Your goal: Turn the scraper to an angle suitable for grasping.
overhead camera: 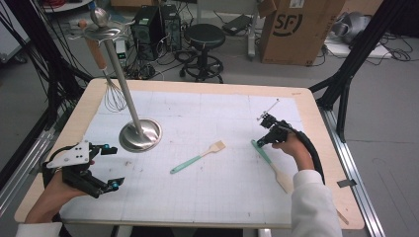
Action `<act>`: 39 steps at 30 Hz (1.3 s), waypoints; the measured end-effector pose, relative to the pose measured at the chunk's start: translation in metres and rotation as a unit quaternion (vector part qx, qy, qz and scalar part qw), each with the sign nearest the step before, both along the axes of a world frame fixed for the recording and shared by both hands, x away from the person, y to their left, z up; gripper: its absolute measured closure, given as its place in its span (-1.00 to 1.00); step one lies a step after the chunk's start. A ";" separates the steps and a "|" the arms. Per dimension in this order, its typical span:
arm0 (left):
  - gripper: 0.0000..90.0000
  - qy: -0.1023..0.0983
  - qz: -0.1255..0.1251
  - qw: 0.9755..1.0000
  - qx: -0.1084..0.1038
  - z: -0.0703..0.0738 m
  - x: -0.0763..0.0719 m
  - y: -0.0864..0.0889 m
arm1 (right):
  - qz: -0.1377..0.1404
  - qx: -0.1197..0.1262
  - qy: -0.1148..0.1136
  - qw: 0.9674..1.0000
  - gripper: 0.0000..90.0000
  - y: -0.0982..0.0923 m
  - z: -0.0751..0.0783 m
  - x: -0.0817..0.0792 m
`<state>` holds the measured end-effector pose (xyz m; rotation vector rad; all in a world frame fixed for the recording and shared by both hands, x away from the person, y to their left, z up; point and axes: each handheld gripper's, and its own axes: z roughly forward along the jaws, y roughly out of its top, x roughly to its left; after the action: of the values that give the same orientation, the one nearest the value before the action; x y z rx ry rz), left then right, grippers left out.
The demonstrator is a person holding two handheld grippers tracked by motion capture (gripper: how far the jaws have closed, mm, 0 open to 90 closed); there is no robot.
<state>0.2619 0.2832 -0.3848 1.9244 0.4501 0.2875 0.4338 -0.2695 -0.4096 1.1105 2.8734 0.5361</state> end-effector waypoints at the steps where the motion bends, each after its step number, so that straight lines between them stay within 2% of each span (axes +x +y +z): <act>1: -0.96 0.000 0.001 1.000 -0.001 0.000 0.000 0.000 | 0.004 0.001 0.004 1.000 0.98 0.002 0.000 -0.001; 11: -0.96 -0.005 0.001 1.000 -0.003 0.004 -0.001 0.000 | 0.047 -0.002 0.010 0.999 0.98 0.026 0.001 -0.012; 19: -0.96 -0.009 0.000 1.000 -0.007 0.006 -0.002 0.000 | 0.072 0.005 0.015 0.997 0.98 0.046 0.001 -0.028; 28: -0.96 -0.015 -0.003 1.000 -0.005 0.009 -0.004 0.000 | 0.104 0.003 0.009 0.995 0.98 0.063 0.004 -0.046; 30: -0.96 -0.015 -0.001 1.000 -0.005 0.009 -0.004 0.000 | 0.114 0.003 0.013 0.993 0.98 0.065 0.004 -0.049; 32: -0.96 -0.015 0.000 1.000 -0.005 0.009 -0.005 0.001 | 0.112 0.001 0.015 0.994 0.98 0.067 0.004 -0.051; 39: -0.96 -0.015 0.001 1.000 -0.004 0.009 -0.005 0.002 | 0.112 0.024 -0.003 0.993 0.92 0.060 0.017 -0.054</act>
<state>0.2574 0.2852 -0.3760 1.9091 0.4335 0.3145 0.3803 -0.2093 -0.3928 0.7915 3.0139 0.6182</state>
